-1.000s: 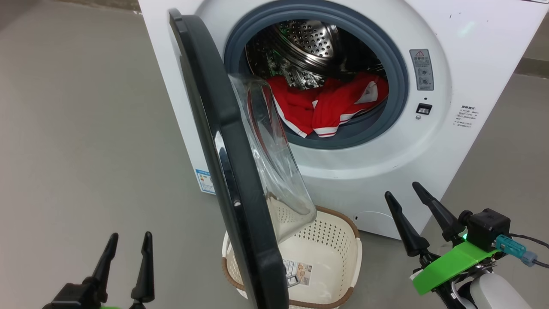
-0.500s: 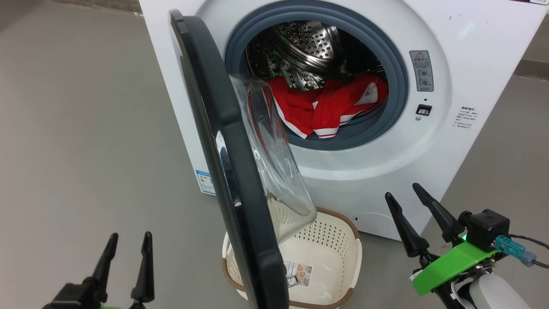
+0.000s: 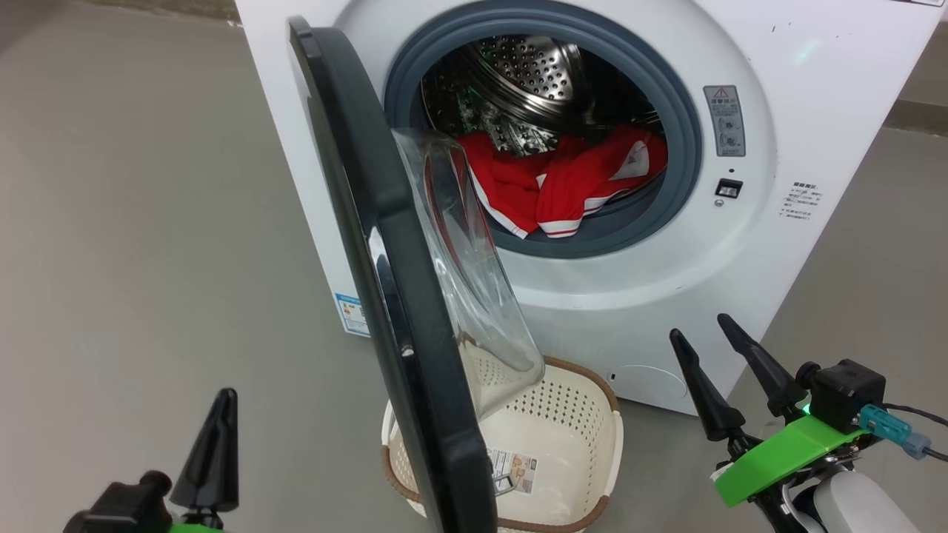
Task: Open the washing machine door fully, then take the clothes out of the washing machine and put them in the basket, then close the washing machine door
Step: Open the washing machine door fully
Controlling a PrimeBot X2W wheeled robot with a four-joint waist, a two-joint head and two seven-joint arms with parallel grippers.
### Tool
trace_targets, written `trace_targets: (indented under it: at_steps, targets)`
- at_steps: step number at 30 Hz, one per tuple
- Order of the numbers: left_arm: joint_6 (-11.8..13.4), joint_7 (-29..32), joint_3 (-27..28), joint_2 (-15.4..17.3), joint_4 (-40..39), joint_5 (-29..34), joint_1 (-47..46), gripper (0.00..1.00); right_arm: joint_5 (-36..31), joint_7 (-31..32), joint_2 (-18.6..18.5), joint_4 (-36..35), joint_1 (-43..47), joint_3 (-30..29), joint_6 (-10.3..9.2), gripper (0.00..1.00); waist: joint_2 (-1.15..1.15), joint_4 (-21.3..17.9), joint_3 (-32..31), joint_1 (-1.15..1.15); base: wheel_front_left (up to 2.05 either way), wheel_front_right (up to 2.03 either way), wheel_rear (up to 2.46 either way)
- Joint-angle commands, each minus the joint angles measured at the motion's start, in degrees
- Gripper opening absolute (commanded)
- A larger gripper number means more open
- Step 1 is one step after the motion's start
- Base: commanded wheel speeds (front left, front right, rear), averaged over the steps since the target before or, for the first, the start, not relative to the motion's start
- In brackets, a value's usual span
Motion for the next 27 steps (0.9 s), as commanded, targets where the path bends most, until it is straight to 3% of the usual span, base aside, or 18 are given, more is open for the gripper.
trace_targets:
  at_steps: [1, 14, 27]
  targets:
    - [-0.1, -0.5, 2.1, 1.1, -3.2, 0.4, -2.3, 0.0, -0.7, -0.7, -0.2, -1.1, 0.0, 0.8, 0.09, 1.0, 0.0, 0.0, 0.0, 0.0, 0.0, 0.0, 0.0]
    - [-0.1, -0.5, -0.3, 0.6, -19.5, 1.0, -2.8, 0.0, -0.6, -0.7, 0.3, -1.2, 0.1, 0.5, 0.09, 1.0, 0.0, 0.2, -0.1, 0.0, 0.0, 0.0, 0.0]
    - [-0.2, -0.5, -11.5, 6.6, -32.8, -5.2, -3.7, 0.0, -0.5, -0.7, 0.4, -1.1, 0.0, 0.8, 0.09, 1.0, 0.0, 0.1, 0.0, 0.0, 0.0, 0.0, 0.0]
